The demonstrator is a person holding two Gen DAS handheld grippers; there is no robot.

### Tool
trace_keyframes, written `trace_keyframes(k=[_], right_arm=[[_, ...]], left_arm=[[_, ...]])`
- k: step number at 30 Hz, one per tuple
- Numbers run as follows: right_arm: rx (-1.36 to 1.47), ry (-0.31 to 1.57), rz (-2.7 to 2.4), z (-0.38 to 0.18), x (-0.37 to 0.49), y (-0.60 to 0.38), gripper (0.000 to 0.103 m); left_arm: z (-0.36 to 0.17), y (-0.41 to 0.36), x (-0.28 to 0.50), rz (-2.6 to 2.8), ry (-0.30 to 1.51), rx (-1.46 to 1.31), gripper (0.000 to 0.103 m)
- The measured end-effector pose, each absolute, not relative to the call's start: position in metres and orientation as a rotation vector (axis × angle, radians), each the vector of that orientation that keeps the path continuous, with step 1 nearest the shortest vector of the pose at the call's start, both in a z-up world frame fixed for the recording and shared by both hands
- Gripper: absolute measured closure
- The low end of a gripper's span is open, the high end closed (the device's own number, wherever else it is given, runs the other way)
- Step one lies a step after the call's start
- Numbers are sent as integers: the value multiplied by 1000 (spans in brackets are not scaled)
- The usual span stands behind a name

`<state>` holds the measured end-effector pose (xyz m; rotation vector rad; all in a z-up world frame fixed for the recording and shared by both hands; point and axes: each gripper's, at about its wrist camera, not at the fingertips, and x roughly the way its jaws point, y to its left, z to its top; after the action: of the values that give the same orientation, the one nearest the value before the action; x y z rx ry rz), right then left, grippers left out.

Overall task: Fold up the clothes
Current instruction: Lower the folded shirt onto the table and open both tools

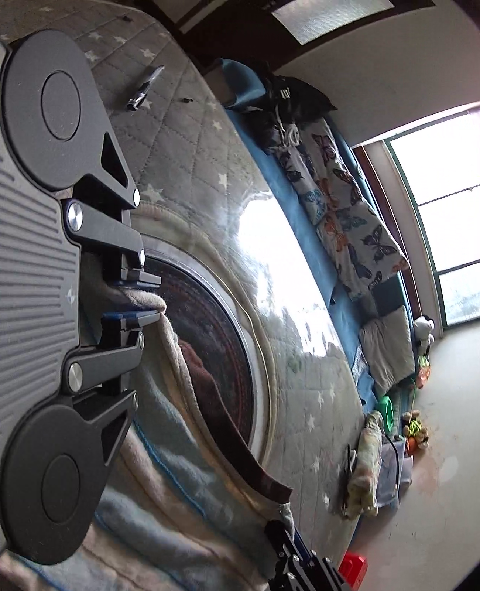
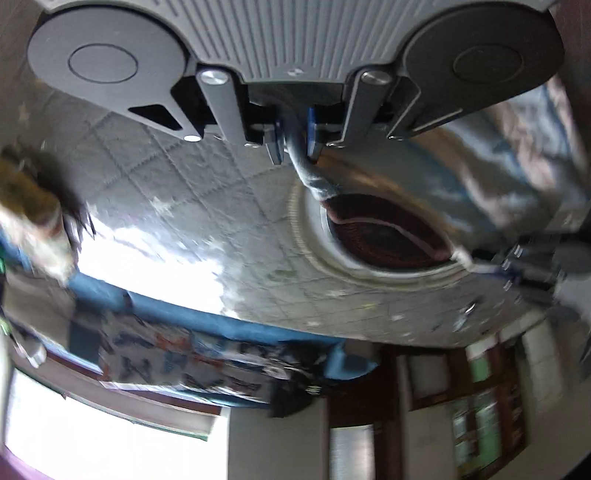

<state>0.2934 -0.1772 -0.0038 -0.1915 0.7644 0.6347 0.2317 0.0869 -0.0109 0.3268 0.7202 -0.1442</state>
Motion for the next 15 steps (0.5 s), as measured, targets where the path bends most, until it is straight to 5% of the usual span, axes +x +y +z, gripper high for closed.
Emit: trace_keyframes(k=[7, 15], right_arm=[[-53, 751, 549, -2, 303, -196, 82], [-73, 703, 597, 25, 279, -181, 76]], left_arm=[[1, 94, 232, -75, 705, 255, 51], [32, 96, 200, -106, 615, 154, 50]])
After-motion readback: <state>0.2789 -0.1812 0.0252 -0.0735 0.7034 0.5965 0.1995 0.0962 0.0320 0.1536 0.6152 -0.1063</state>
